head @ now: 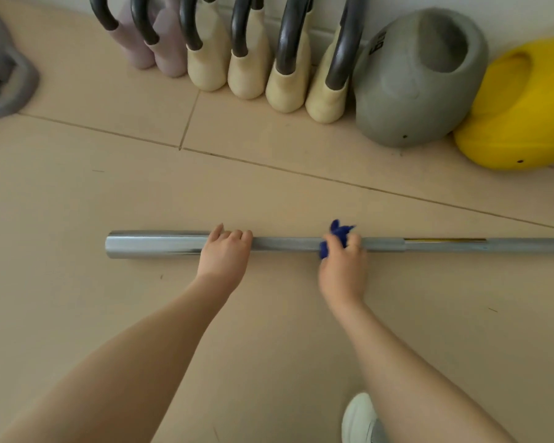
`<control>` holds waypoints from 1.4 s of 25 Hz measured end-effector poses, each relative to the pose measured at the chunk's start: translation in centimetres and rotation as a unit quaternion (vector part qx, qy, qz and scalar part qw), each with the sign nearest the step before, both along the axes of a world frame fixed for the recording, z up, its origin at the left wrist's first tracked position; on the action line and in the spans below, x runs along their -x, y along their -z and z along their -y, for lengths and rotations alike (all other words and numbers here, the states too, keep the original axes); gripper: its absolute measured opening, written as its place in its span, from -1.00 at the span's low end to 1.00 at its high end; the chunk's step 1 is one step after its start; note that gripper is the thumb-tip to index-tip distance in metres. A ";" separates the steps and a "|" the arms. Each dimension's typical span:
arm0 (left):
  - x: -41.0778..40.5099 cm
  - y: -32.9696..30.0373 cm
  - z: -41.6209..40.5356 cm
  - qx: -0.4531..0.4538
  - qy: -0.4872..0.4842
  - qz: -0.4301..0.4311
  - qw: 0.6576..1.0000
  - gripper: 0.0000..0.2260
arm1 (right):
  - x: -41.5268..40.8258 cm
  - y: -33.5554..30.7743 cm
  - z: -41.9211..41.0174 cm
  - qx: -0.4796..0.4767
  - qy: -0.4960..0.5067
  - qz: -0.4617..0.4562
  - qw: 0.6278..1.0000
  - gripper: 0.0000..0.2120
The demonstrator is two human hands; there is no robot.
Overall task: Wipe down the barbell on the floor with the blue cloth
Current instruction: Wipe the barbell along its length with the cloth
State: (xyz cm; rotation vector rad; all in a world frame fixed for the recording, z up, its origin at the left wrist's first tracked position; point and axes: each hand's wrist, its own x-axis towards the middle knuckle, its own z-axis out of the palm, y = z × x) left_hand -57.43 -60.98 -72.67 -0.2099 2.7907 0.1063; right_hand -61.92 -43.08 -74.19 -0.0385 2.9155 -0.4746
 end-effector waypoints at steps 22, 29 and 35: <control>-6.2 0.3 2.2 -0.069 0.048 -0.085 0.993 -0.91 | -7.2 -1.6 8.7 -0.101 -0.197 0.088 0.971 -0.58; -6.9 -1.0 2.2 -0.115 0.023 -0.062 0.991 -0.77 | -8.9 -1.4 9.8 -0.097 -0.171 0.067 0.978 -0.67; -12.2 -1.9 11.6 -0.207 -0.289 -0.085 0.931 -0.27 | -6.7 -1.0 10.9 0.146 0.105 0.143 0.973 -0.63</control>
